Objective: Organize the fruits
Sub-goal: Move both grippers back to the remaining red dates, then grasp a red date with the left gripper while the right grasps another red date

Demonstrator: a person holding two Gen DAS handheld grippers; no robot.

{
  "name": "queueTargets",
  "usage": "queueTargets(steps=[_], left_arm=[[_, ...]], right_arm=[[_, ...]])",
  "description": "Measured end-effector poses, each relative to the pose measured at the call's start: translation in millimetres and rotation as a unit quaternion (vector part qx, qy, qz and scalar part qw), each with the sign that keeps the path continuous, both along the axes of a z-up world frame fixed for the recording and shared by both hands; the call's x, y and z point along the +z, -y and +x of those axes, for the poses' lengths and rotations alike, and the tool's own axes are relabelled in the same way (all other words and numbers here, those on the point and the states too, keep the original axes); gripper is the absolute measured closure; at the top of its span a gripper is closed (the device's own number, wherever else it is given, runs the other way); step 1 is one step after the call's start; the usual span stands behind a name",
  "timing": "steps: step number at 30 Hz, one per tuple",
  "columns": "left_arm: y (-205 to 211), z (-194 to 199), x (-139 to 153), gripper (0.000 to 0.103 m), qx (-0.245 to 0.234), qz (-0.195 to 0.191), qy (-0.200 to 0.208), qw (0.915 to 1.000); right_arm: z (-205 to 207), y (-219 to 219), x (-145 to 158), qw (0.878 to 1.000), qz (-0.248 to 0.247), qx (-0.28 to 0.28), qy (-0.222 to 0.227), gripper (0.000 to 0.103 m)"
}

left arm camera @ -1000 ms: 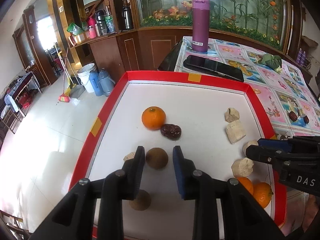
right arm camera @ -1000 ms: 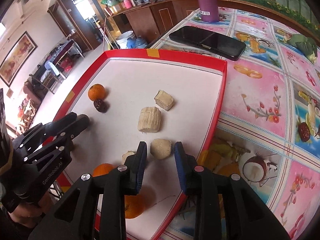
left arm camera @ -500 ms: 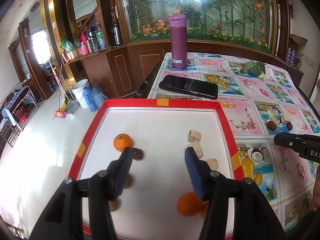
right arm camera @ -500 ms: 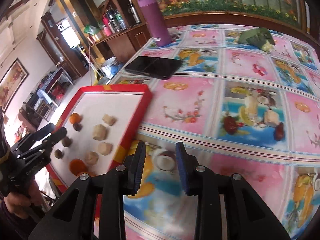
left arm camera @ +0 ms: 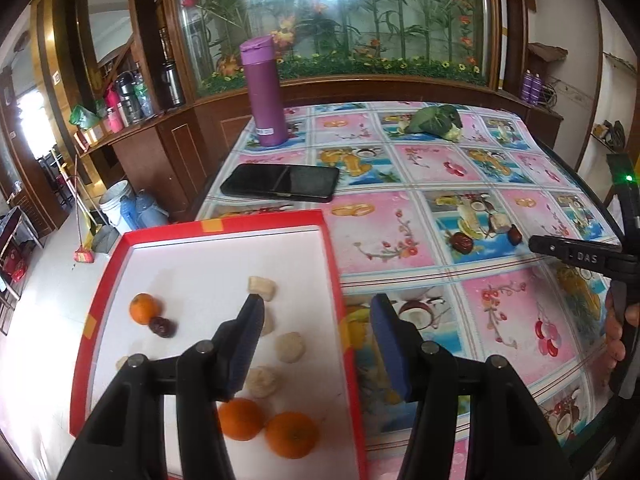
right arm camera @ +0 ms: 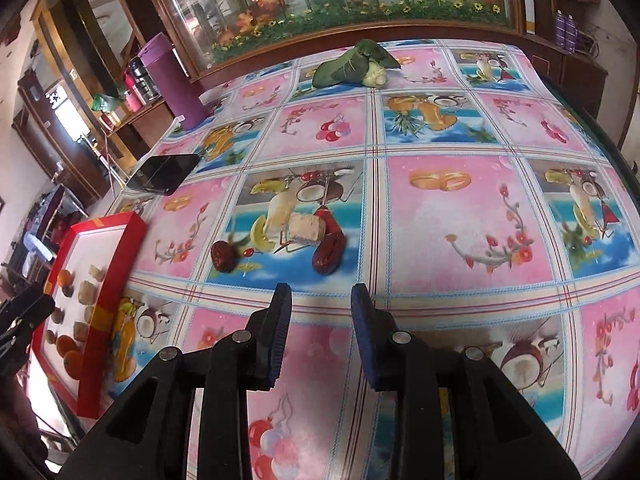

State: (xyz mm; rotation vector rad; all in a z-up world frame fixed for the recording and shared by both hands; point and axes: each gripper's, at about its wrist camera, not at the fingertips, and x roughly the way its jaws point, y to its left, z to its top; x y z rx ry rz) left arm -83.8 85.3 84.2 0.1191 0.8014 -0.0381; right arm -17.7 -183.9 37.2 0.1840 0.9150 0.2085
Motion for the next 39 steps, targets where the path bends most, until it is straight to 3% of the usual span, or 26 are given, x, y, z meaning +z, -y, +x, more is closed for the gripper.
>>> queueTargets(steps=[7, 13, 18, 22, 29, 36, 39], left_arm=[[44.0, 17.3, -3.7, 0.045, -0.046, -0.015, -0.022, 0.9986], [65.9, 37.1, -11.1, 0.045, -0.057, -0.044, -0.044, 0.9964], [84.4, 52.3, -21.1, 0.045, -0.06, -0.057, -0.06, 0.9947], [99.9, 61.8, -30.9, 0.045, -0.063, -0.068, -0.074, 0.9929], [128.2, 83.0, -44.8, 0.045, -0.051, -0.071, -0.082, 0.9928], [140.9, 97.2, -62.0, 0.045, -0.031, -0.067, -0.091, 0.9931], [142.7, 98.9, -66.7, 0.049, -0.03, -0.072, -0.093, 0.9927]], right_arm=[[20.6, -5.6, -8.6, 1.0, -0.002, -0.003, -0.005, 0.073], [26.9, -11.2, -15.7, 1.0, -0.028, -0.005, -0.007, 0.074], [27.1, -8.0, -17.0, 0.999, -0.041, -0.002, 0.004, 0.085], [29.1, 8.4, -15.1, 1.0, -0.009, -0.013, 0.004, 0.086], [24.2, 67.2, 5.4, 0.993, 0.068, -0.09, 0.044, 0.086], [22.6, 67.1, 13.6, 0.992, 0.08, -0.085, 0.058, 0.086], [21.2, 66.0, 14.7, 0.991, 0.084, -0.083, 0.062, 0.086]])
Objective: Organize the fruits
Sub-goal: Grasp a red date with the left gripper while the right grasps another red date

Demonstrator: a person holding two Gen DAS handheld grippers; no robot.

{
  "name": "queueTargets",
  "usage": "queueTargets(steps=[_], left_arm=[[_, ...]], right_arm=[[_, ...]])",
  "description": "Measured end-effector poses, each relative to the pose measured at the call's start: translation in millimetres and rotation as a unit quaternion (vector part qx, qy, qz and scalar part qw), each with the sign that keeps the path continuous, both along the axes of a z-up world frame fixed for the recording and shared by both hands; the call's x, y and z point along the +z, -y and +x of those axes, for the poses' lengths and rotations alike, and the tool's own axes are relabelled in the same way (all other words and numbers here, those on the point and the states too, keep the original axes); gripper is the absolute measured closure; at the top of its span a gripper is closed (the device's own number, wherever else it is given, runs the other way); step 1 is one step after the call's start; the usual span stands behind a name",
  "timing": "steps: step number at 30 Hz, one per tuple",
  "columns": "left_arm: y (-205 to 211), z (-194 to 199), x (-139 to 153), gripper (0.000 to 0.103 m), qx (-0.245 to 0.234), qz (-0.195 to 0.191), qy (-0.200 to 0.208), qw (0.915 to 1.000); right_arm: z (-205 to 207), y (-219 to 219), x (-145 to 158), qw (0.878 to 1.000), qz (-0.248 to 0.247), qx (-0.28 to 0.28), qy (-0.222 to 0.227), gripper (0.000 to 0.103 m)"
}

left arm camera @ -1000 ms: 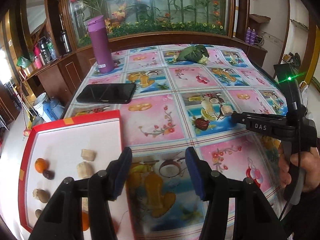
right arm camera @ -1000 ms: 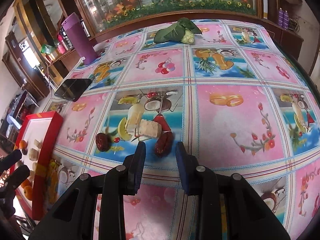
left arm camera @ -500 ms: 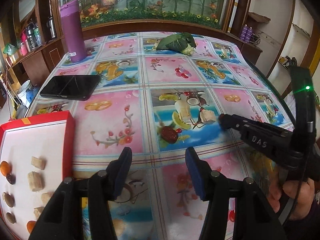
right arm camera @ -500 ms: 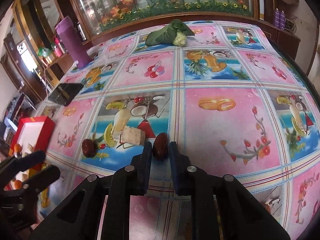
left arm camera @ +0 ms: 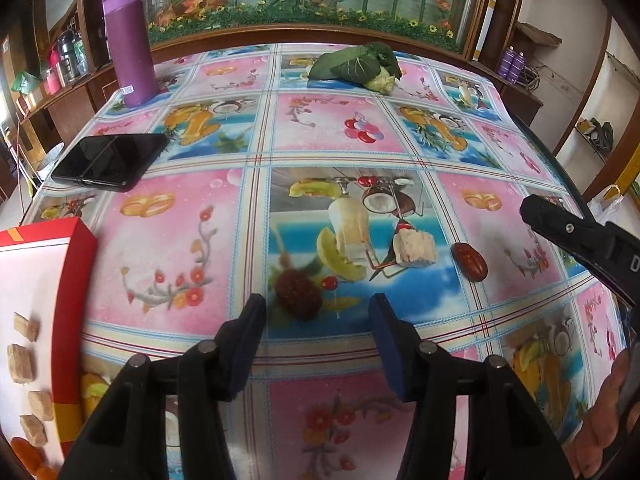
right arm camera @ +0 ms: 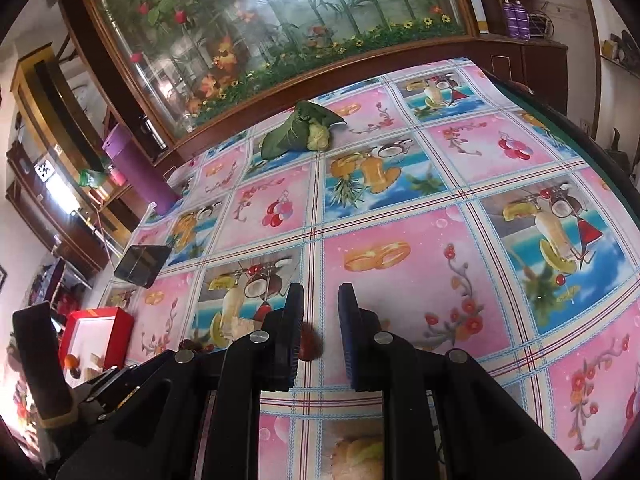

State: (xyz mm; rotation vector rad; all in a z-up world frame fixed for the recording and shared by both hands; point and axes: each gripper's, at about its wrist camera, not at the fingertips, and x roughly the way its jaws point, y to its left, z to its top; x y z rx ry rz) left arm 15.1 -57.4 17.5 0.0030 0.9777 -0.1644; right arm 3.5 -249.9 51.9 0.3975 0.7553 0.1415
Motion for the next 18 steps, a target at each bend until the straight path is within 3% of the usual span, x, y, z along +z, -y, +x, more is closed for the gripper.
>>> queueTargets(steps=[7, 18], left_arm=[[0.6, 0.5, 0.6, 0.081, -0.011, -0.005, 0.014, 0.9998], [-12.5, -15.8, 17.2, 0.082, -0.027, -0.016, 0.033, 0.999]], right_arm=[[-1.1, 0.2, 0.7, 1.0, 0.006, 0.0, 0.004, 0.086], [1.7, -0.5, -5.9, 1.0, 0.014, 0.012, -0.008, 0.086]])
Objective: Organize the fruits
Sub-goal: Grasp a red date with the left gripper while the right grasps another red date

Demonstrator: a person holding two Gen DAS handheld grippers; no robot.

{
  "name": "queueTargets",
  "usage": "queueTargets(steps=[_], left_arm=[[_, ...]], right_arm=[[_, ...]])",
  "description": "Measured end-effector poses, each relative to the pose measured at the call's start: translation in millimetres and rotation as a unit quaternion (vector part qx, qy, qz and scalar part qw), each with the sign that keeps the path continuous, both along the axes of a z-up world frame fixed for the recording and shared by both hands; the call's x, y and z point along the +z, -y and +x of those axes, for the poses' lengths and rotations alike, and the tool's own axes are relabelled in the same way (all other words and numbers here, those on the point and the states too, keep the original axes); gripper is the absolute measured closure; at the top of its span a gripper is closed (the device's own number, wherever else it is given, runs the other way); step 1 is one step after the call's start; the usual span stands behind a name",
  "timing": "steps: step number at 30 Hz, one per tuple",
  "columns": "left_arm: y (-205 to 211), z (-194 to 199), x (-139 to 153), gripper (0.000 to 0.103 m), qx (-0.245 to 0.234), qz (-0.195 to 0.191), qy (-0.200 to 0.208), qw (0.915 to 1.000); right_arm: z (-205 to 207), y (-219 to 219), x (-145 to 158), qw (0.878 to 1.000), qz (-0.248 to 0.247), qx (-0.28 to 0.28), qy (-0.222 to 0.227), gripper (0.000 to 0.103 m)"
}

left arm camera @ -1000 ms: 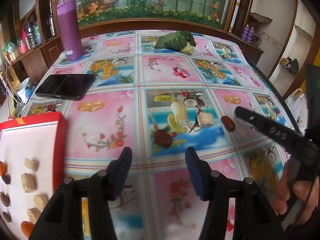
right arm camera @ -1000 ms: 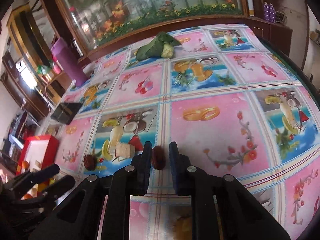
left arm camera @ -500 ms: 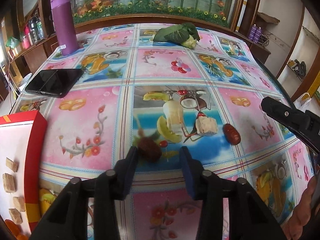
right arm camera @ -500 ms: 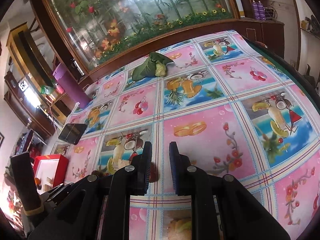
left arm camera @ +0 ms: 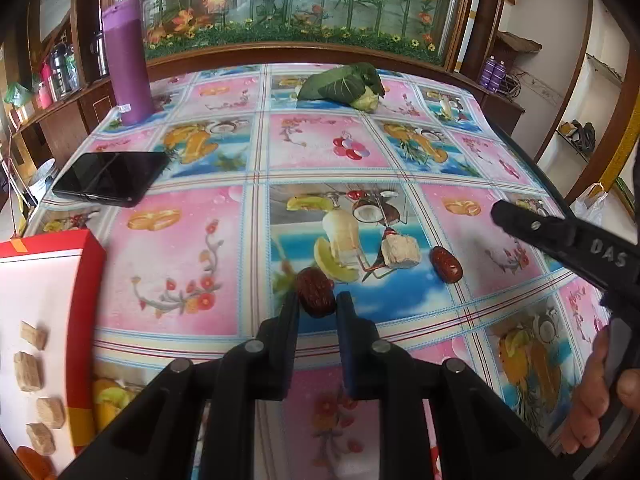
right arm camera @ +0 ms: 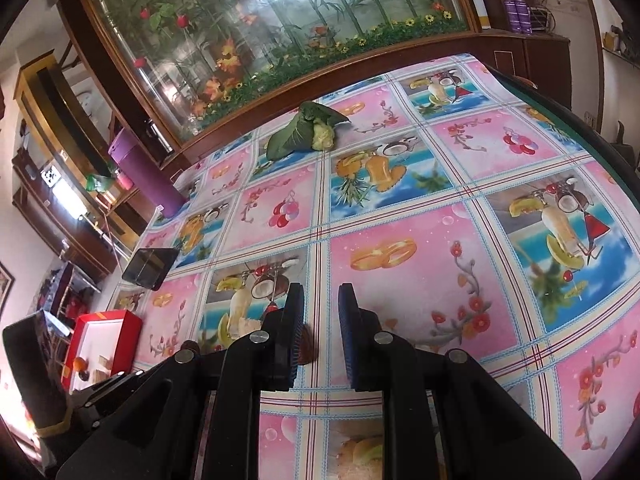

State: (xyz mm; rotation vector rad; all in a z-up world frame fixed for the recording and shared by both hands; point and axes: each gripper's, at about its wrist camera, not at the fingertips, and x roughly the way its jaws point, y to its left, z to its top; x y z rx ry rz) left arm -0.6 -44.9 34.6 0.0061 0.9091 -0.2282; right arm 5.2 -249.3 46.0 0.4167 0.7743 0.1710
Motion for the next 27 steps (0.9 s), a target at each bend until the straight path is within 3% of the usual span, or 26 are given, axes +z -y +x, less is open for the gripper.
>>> queueTargets(steps=[6, 10, 14, 25, 27], left_arm=[[-12.8, -7.6, 6.5, 0.082, 0.004, -0.003, 0.008, 1.0], [-20.5, -9.9, 5.9, 0.082, 0.009, -0.008, 0.006, 0.9999], [-25.0, -12.8, 7.1, 0.082, 0.011, -0.013, 0.008, 0.9998], [-34.2, -19.0, 9.5, 0.082, 0.012, -0.02, 0.012, 0.9997], [-36.6, -18.7, 10.2, 0.082, 0.014, -0.019, 0.012, 0.9996]], right_arm=[[5.1, -26.3, -11.6, 0.997, -0.039, 0.06, -0.031, 0.086], [5.3, -31.0, -15.2, 0.995, -0.073, 0.057, -0.038, 0.084], [6.8, -33.2, -21.2, 0.993, -0.079, 0.063, -0.053, 0.071], [5.0, -56.5, -26.1, 0.985, -0.144, 0.087, -0.04, 0.072], [6.0, -61.3, -26.9, 0.982, -0.166, 0.086, -0.034, 0.077]])
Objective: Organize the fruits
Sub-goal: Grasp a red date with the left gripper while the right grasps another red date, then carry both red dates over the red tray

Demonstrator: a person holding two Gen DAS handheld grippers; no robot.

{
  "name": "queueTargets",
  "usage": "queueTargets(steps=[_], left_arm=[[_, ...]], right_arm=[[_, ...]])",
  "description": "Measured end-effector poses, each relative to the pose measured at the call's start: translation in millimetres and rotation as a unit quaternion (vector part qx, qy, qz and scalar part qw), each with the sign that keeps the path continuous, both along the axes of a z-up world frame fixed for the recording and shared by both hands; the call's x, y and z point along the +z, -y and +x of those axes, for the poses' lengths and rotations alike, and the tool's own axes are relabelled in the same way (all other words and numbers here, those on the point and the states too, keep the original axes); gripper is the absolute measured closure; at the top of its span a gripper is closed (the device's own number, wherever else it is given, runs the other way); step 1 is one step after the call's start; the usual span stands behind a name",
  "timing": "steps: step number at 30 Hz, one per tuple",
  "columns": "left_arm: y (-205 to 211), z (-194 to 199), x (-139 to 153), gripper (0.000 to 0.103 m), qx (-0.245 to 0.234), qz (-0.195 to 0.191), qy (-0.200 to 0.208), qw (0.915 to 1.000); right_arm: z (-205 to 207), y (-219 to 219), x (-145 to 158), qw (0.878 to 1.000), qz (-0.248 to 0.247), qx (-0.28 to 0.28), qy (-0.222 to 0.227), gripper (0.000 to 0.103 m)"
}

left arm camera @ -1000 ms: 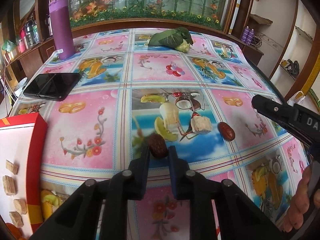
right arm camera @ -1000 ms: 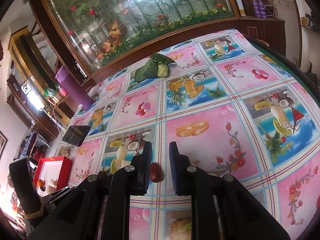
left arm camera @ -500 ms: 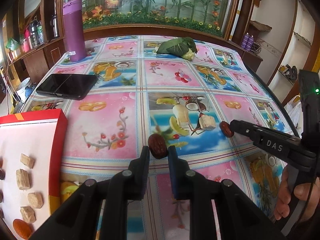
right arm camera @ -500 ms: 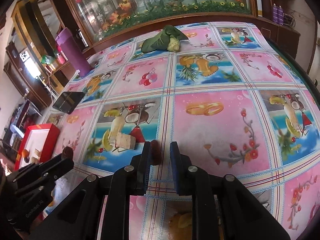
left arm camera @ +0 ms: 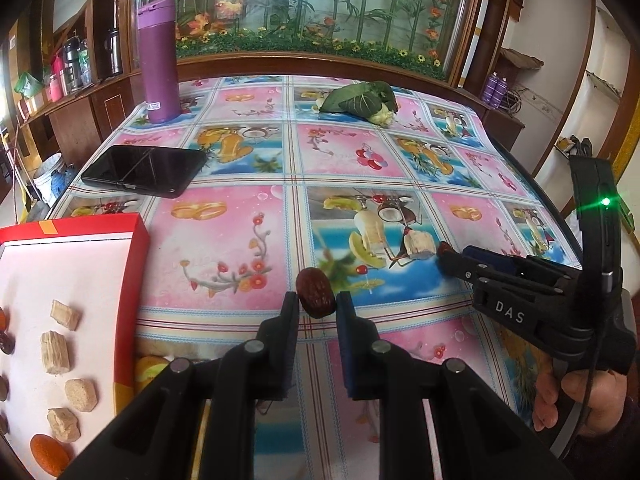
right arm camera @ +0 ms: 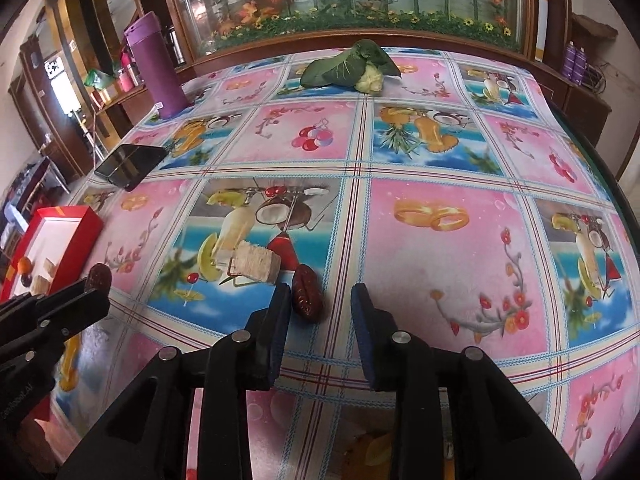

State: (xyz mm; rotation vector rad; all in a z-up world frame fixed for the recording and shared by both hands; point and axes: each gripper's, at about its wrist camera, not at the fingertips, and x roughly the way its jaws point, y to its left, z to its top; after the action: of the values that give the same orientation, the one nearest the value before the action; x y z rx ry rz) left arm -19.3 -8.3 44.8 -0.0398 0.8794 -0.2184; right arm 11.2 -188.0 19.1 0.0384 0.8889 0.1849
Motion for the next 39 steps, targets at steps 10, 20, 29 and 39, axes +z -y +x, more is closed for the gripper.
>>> queueTargets(steps=[10, 20, 29, 39], left_arm=[[-15.4, -11.6, 14.8, 0.082, 0.005, -0.006, 0.015, 0.9999], [-95.0, -59.9, 62.8, 0.082, 0.037, 0.012, 0.074, 0.9965], [-186.7, -104.8, 71.5, 0.082, 0.11, 0.046, 0.097, 0.9881], [-222.7, -114.1, 38.7, 0.082, 0.131, 0.057, 0.072, 0.9871]], right_arm=[[-1.0, 9.7, 3.4, 0.999, -0.007, -0.031, 0.02, 0.087], [-28.7, -4.0, 45.4, 0.99, 0.129, -0.019, 0.046, 0.087], [-64.1, -143.5, 76.9, 0.977, 0.163, 0.134, 0.042, 0.088], [-101.8, -259.8, 55.1, 0.968, 0.128, 0.215, 0.0, 0.088]])
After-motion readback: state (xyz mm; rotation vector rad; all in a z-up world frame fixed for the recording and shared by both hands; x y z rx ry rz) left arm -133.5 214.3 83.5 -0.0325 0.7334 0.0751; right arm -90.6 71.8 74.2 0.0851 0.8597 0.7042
